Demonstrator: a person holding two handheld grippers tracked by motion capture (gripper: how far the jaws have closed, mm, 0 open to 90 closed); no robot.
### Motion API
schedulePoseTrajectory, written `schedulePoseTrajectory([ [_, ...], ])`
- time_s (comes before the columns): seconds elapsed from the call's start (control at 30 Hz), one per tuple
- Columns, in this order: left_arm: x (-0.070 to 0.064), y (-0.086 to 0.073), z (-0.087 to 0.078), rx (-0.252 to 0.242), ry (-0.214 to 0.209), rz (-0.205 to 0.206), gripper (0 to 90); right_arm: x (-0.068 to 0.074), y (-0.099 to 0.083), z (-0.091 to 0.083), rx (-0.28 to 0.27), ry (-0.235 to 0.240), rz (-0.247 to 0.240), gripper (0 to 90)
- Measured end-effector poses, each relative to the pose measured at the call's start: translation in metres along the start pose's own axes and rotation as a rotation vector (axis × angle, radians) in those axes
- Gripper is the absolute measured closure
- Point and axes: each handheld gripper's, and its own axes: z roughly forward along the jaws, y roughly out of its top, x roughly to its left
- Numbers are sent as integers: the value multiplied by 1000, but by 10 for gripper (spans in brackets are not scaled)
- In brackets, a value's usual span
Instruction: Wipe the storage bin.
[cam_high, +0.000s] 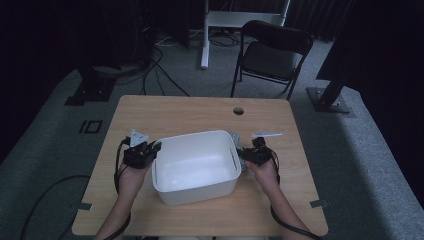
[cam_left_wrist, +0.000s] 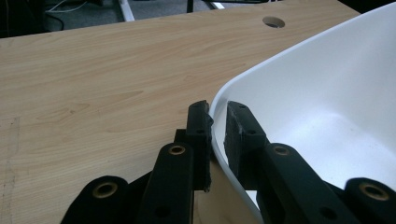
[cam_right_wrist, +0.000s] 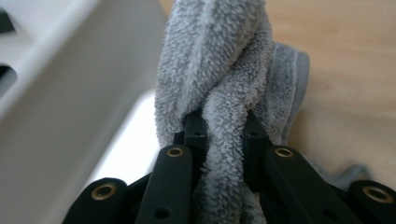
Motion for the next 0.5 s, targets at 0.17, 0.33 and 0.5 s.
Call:
schedulePoseTrajectory([
  [0.17,-1,0,0,3,2,2,799,4,11,-7,-39,17,-14,782],
  [0.33,-2,1,0,6,8,4,798,6,13,-3,-15,5,-38,784],
  [0.5,-2,1,1,6,9,4,799,1,10,11,45,-24,-41,785],
])
